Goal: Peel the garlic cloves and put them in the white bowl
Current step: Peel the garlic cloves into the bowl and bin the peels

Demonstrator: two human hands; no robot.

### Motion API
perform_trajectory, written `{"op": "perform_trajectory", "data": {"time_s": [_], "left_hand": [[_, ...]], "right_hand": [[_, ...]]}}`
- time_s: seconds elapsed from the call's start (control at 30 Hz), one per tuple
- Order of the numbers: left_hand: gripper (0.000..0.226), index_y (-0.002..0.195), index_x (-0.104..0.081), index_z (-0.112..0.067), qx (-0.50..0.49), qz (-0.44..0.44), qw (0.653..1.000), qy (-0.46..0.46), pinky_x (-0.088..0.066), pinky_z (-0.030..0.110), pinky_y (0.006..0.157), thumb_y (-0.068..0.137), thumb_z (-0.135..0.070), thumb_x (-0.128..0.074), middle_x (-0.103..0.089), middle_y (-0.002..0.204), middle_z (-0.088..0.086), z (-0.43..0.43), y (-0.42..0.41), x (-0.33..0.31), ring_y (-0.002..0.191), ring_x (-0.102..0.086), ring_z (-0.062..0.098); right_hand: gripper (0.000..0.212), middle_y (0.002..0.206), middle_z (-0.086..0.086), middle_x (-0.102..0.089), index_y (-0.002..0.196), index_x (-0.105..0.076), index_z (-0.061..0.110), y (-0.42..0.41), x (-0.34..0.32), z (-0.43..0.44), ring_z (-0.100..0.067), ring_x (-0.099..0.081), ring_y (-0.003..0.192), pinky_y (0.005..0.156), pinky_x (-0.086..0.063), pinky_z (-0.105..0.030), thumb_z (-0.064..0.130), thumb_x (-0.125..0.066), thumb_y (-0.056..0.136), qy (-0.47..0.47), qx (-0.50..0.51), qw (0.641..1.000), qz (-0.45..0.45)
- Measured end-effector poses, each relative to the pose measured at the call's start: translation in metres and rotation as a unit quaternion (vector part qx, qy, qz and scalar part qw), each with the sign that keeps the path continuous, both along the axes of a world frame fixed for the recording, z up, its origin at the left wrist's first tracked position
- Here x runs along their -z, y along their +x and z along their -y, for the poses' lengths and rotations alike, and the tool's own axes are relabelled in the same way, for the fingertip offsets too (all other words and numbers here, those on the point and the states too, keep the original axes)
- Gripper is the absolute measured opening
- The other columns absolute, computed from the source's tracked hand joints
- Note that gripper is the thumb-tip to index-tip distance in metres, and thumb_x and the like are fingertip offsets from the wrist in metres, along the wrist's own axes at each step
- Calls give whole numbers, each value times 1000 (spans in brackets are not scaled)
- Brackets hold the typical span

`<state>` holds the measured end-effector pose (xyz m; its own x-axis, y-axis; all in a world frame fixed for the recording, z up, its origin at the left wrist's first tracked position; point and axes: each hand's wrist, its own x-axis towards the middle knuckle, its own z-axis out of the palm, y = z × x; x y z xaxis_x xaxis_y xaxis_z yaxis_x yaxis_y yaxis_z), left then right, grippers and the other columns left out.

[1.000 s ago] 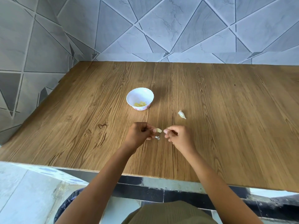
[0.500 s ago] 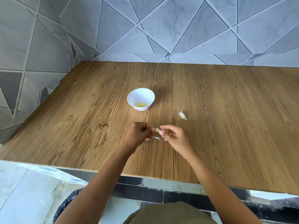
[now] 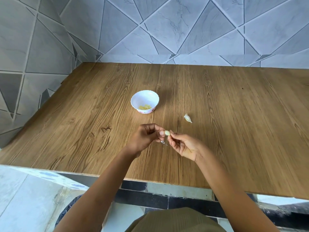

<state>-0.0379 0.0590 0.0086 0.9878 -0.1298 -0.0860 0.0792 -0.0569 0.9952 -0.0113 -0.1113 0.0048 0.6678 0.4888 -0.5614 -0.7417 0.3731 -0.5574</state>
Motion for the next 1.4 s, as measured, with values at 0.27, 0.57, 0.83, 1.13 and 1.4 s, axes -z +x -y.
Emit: {"op": "perform_trajectory", "data": {"time_s": [0.27,0.57,0.83,1.13,1.4], "left_hand": [[11,95,-66,4,-15,-6,997,76,-53,19,66,88,-2,-62,-66,76,9,-7,6,2,69,-64,9],[5,88,-67,-2,-58,-49,993,86,-55,20,63,88,-4,-63,-69,77,12,-7,7,6,69,-66,17],[7,86,-68,-6,-42,-48,994,86,-55,20,64,87,-12,-66,-69,71,2,-6,7,8,67,-66,11],[6,86,-64,-4,21,-30,998,42,-52,18,67,90,-7,-59,-67,75,5,-6,7,0,71,-64,9],[10,83,-63,-7,32,-100,994,-38,-52,17,65,91,-8,-56,-67,71,1,-5,9,-3,67,-63,9]], "right_hand": [[9,65,8,-60,79,-68,9,-2,24,-1,-4,-54,57,54,-42,-14,14,-66,86,-447,-18,774,448],[9,84,6,-69,92,-72,9,-4,34,-7,2,-61,72,64,-45,-9,7,-65,86,-432,30,729,531],[12,78,0,-70,88,-68,25,-4,21,-9,-4,-65,68,68,-55,-20,14,-69,83,-297,11,857,420],[8,64,-1,-68,79,-68,5,-1,4,-7,-5,-64,56,54,-51,-13,8,-64,85,-132,-33,981,141],[9,65,0,-68,83,-68,5,1,7,-3,-5,-63,58,53,-51,-13,9,-61,86,-81,-48,990,103]]}}
